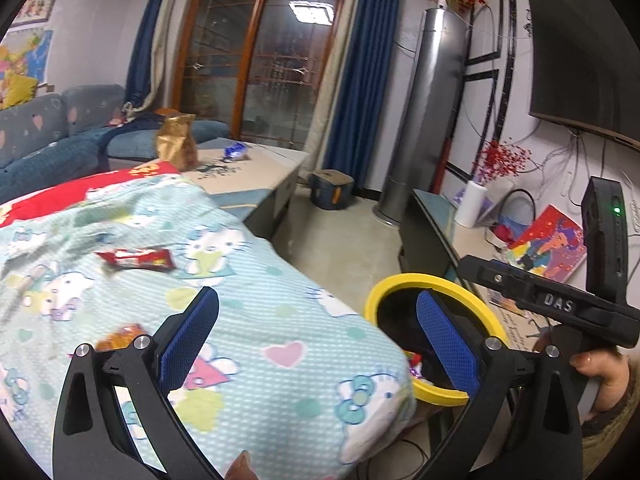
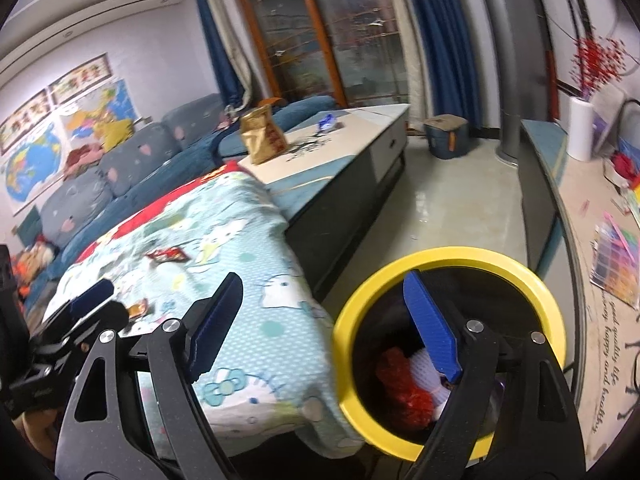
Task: Collect trash
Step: 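Move both tools back over the remaining wrappers on the bed, then grasp the purple-orange wrapper with the left tool while the right tool grasps the red candy-bar wrapper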
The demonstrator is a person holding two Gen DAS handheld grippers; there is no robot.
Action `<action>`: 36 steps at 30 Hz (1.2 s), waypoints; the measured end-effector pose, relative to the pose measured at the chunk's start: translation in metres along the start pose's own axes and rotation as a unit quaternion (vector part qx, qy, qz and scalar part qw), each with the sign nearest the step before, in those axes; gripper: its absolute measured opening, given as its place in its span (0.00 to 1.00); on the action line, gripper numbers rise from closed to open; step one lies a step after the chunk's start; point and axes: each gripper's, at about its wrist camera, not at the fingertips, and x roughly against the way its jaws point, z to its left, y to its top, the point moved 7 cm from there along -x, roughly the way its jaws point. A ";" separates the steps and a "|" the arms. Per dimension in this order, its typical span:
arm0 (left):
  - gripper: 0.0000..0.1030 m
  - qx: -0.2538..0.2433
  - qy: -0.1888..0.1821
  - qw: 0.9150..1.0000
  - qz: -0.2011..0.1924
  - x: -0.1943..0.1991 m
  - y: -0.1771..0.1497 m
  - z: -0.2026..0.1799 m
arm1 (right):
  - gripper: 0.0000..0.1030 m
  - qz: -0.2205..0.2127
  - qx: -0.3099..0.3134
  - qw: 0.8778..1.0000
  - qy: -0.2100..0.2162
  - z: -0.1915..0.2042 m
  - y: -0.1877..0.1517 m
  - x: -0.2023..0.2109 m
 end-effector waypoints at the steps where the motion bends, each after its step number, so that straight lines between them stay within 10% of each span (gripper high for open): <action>1: 0.94 0.004 0.005 1.000 -0.002 0.003 0.001 0.006 | 0.72 0.001 0.004 1.000 0.005 0.004 0.000 -0.001; 18: 0.93 0.104 0.111 0.988 0.013 0.029 -0.011 0.135 | 0.72 0.041 0.083 0.991 0.094 0.110 0.010 -0.058; 29: 0.92 0.178 0.110 0.977 0.044 0.027 -0.045 0.186 | 0.72 0.084 0.155 0.977 0.117 0.179 0.007 -0.137; 36: 0.63 0.222 0.076 0.970 0.058 0.016 -0.057 0.193 | 0.68 0.118 0.176 0.972 0.105 0.200 0.006 -0.187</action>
